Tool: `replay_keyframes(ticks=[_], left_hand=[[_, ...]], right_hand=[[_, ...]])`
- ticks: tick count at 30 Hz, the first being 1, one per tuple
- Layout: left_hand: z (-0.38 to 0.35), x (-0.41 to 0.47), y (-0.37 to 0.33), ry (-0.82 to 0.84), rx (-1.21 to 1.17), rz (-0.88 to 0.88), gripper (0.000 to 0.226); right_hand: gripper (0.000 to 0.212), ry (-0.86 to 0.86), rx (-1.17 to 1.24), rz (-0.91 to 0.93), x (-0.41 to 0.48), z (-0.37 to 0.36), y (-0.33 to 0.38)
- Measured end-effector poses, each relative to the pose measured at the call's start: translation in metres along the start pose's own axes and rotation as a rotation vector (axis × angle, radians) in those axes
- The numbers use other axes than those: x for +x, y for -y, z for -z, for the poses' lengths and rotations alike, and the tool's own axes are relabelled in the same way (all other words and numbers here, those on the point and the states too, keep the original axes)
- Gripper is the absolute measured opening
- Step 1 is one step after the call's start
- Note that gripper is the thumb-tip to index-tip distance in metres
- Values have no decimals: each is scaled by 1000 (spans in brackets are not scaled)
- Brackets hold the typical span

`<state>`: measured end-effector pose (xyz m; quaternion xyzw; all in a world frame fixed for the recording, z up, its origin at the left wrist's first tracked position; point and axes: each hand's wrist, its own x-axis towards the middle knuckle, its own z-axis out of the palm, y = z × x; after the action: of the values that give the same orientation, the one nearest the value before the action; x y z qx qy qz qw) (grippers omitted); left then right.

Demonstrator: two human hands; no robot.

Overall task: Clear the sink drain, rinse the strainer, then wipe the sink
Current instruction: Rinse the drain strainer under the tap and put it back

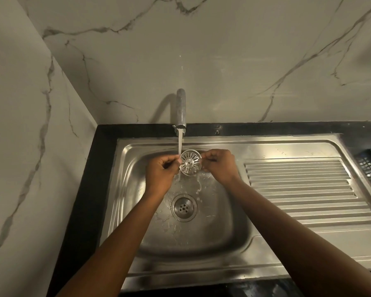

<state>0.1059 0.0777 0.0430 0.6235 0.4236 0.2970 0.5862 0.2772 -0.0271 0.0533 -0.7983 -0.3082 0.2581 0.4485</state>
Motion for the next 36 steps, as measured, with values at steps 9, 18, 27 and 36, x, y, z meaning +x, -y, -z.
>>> replay_keyframes(ticks=[9,18,27,36], left_hand=[[25,-6,11,-132,-17,99,17],[38,-9,21,-214,-72,152,14],[18,2,-1,-149,-56,67,16],[-5,8,-16,-22,-2,51,22]], right_hand=[[12,84,-82,89,4,-22,19],[14,154,-157,188,12,-31,41],[13,47,-95,77,10,-15,23],[19,-7,91,-64,-5,7,5]])
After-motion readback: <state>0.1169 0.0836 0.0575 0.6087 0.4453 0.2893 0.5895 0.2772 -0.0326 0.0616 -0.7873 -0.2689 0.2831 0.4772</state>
